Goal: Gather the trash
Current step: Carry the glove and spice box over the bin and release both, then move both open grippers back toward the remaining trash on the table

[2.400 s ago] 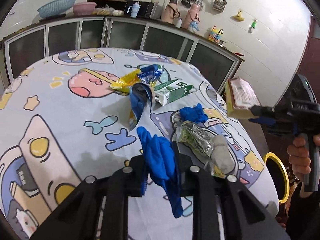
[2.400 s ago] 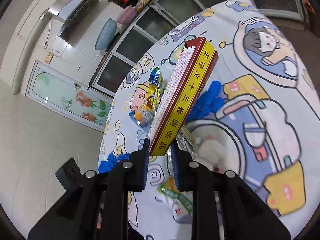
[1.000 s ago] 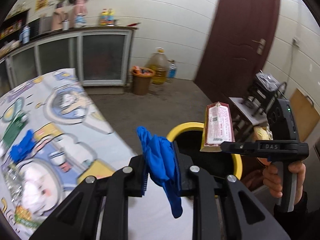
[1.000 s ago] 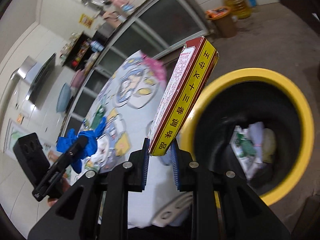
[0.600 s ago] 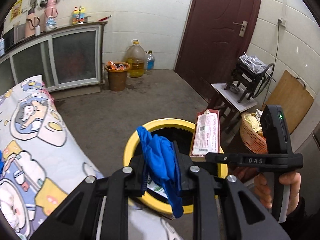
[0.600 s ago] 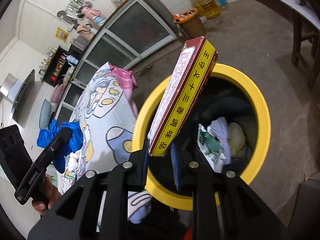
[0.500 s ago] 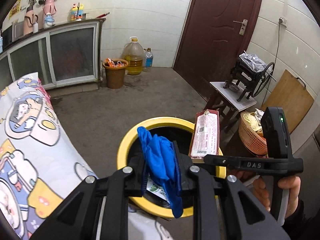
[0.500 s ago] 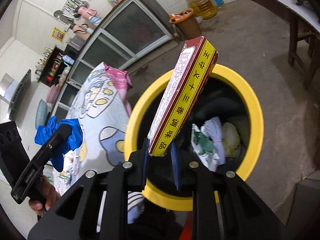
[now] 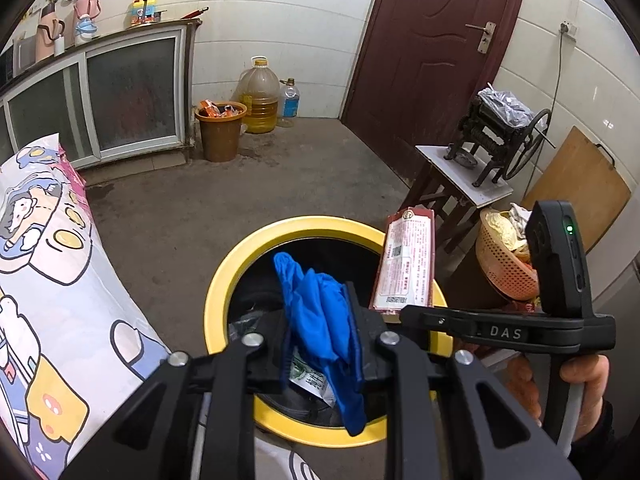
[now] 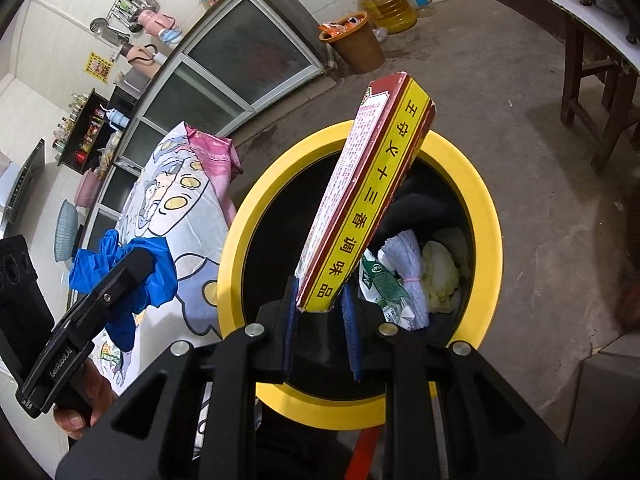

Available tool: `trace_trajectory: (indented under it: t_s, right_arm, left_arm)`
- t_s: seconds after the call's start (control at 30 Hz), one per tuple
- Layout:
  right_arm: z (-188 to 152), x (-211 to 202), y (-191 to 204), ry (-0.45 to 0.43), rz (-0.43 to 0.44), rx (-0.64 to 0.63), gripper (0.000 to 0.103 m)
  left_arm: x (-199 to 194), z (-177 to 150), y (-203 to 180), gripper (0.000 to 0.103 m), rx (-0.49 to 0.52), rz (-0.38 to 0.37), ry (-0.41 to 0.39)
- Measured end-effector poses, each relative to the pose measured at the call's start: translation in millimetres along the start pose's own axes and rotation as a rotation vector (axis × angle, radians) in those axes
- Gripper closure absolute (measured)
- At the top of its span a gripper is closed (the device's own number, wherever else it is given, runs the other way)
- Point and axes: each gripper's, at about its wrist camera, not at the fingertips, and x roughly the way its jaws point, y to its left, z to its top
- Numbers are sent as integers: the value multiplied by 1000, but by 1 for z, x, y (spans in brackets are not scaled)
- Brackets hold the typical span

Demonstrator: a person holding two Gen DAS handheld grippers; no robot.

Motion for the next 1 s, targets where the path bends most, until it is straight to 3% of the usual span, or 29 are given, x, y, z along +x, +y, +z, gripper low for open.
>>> trace_trajectory:
  t_s: [0.07,0.13,0.23,0.37,0.53,0.67,0.8,1.0]
  right_arm:
    - [2,0,-3,-7,-16,15,70]
    - [4,-2,-7,-15,-29,30,63]
    - [5,-8,-13,-30,-43,52,55]
    - [3,-17,-6,-53,-56,28,55]
    - [-3,-25,34,-101,-40,-99,55]
    - [-13,-26,100,-117,52,-258,55]
    - [-31,-14,168,-75,150,-406,54]
    - [-65,41,258,35,210,-577,53]
  left_arm:
    - [-4,2,4,48,-18,2,-18]
    - [-12,2,7,27,-42,14,-50]
    - [-27,1,17,15,-74,19,-94]
    - [-50,-7,40,11,-120,82,-131]
    - [-91,-23,83,11,-163,174,-167]
    - [-140,-38,120,11,-207,230,-218]
    - [-193,-62,152,11,-226,324,-263]
    - [-266,-122,213,9,-282,553,-259]
